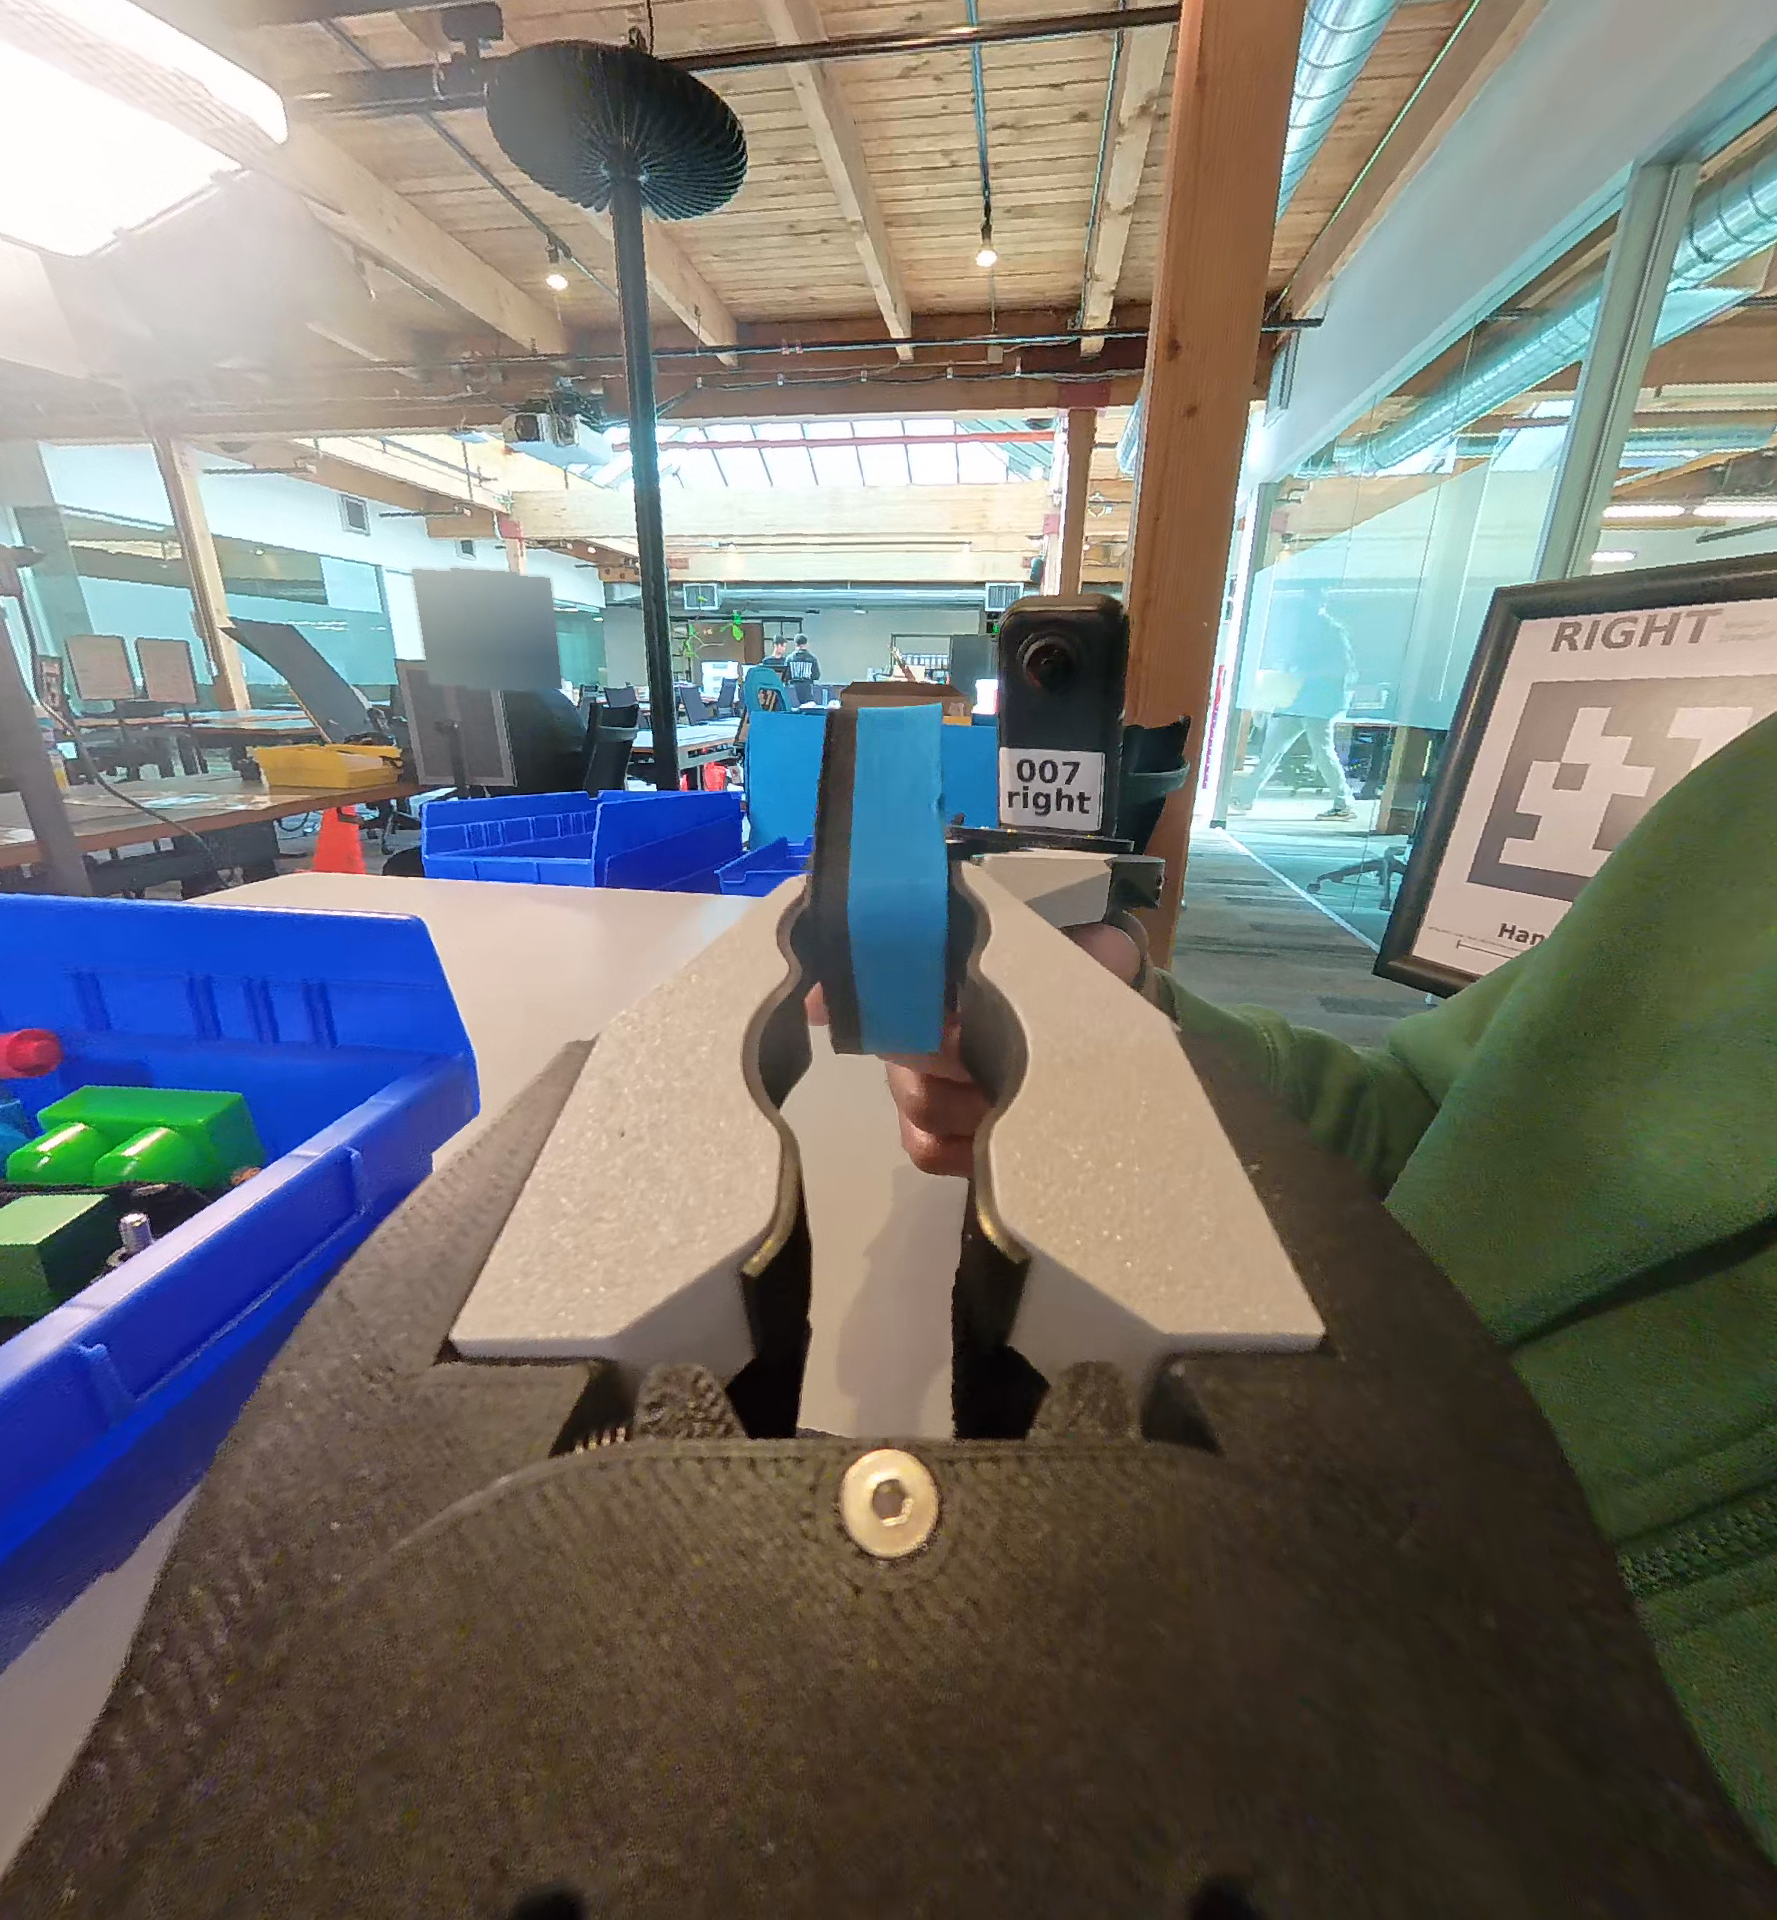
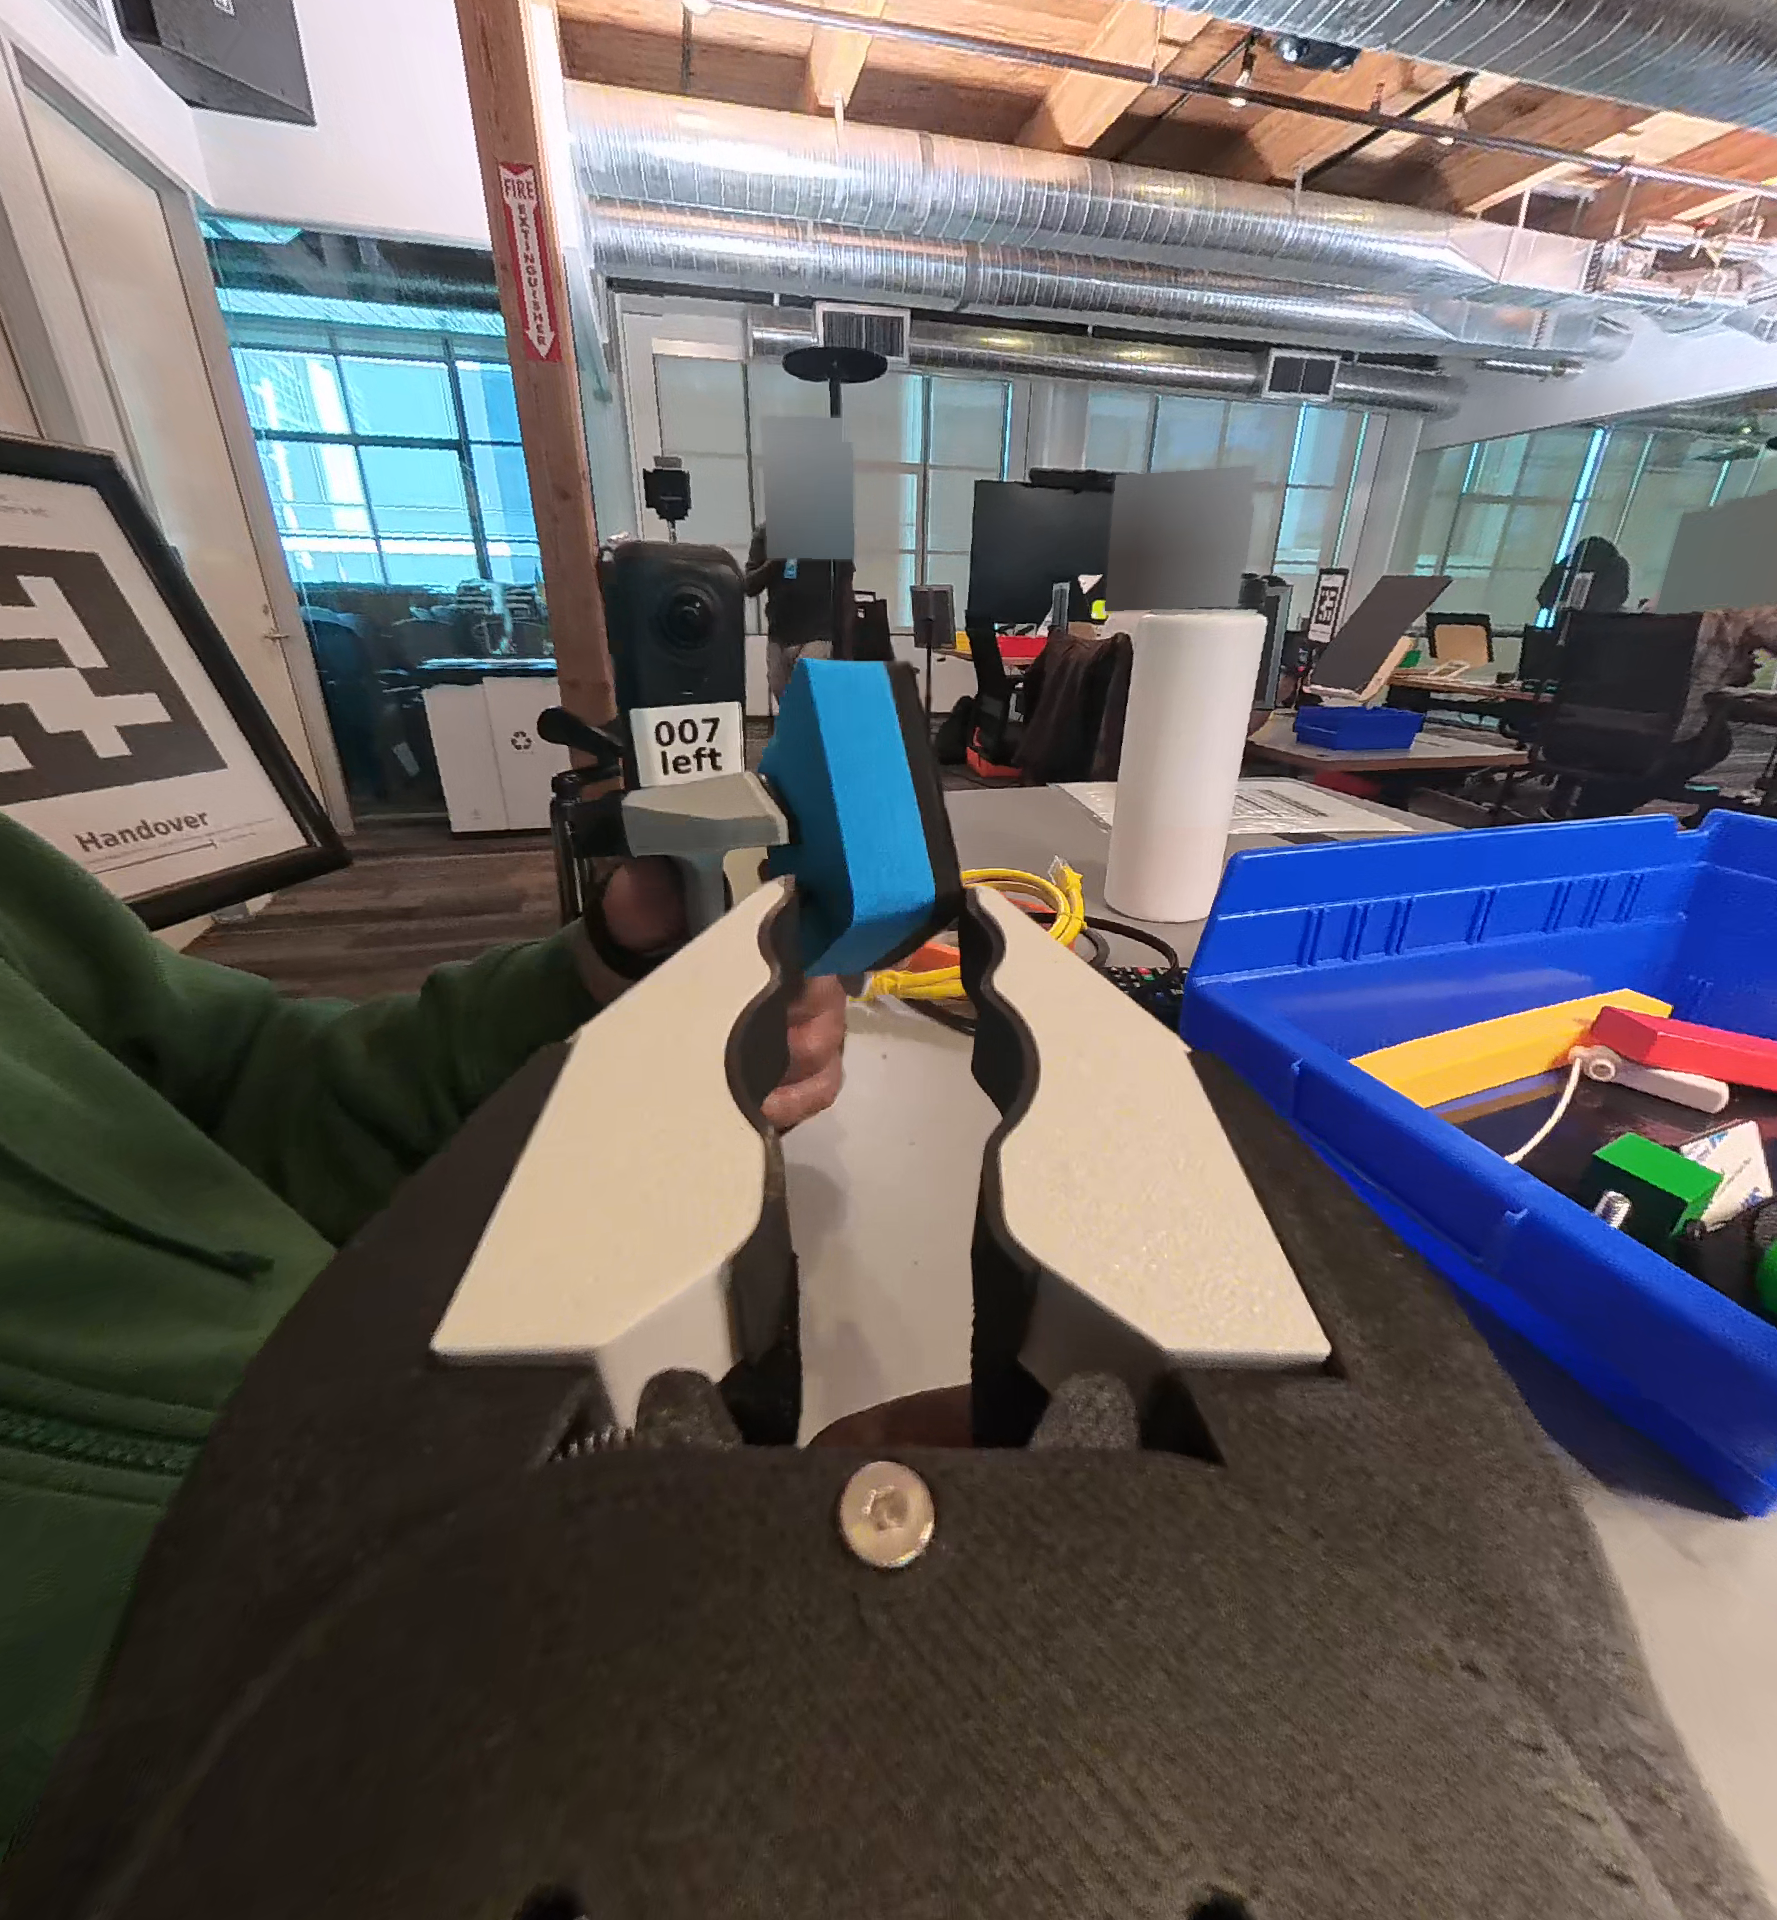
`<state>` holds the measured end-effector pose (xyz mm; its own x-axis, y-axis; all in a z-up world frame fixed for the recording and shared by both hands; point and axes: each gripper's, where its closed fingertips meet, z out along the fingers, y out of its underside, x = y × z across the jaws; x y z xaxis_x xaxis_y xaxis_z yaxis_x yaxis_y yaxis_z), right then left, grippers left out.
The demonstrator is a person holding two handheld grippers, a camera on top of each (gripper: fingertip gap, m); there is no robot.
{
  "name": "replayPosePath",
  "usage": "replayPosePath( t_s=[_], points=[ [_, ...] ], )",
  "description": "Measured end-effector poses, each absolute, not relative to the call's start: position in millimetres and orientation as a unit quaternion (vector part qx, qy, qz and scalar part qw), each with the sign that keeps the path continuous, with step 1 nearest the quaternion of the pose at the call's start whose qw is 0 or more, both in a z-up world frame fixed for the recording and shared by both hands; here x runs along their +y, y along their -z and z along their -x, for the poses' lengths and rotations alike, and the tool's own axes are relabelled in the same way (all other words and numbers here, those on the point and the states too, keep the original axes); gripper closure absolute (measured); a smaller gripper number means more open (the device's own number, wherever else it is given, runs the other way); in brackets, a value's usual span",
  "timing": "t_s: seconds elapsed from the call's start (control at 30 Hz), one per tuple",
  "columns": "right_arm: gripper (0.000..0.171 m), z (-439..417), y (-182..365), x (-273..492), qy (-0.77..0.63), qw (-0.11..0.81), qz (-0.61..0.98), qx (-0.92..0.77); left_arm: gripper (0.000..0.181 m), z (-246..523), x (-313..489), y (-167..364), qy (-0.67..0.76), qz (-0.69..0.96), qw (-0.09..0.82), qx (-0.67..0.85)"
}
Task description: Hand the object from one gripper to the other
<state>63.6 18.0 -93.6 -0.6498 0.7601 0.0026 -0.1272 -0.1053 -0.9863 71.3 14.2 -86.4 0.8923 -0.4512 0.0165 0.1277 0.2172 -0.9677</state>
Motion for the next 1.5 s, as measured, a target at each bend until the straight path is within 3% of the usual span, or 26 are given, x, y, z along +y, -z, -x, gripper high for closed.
replayPosePath(
  t_s=[0.1,0.27,0.43,0.6,0.73,0.83,1.0,1.17,1.27,1.4,1.5],
  points=[
    [0.134,-64,99,12,-0.694,0.295,0.271,-0.598,0.159,-71,14,85,0.194,0.592,0.771,0.132],
    [0.145,-63,100,14,-0.678,0.320,0.265,-0.606,0.152,-70,15,85,0.189,0.594,0.772,0.127],
    [0.145,-62,97,17,-0.679,0.333,0.268,-0.597,0.157,-68,14,85,0.184,0.594,0.773,0.128],
    [0.131,-62,100,13,-0.690,0.299,0.276,-0.599,0.158,-67,14,82,0.187,0.587,0.778,0.122],
    [0.144,-60,107,10,-0.657,0.337,0.263,-0.622,0.158,-72,15,86,0.206,0.592,0.769,0.126],
    [0.145,-61,107,10,-0.661,0.330,0.263,-0.621,0.150,-68,16,86,0.181,0.595,0.773,0.122],
    [0.144,-60,104,14,-0.662,0.341,0.265,-0.613,0.158,-67,15,86,0.176,0.596,0.773,0.128],
    [0.133,-60,108,8,-0.671,0.310,0.271,-0.617,0.159,-69,15,85,0.182,0.593,0.774,0.129],
    [0.143,-59,112,7,-0.650,0.332,0.262,-0.631,0.158,-71,14,85,0.193,0.591,0.773,0.129],
    [0.145,-57,113,10,-0.643,0.341,0.268,-0.631,0.149,-68,16,85,0.180,0.595,0.774,0.122],
    [0.145,-57,110,12,-0.645,0.346,0.267,-0.627,0.153,-67,17,87,0.169,0.600,0.772,0.125]
  ],
)
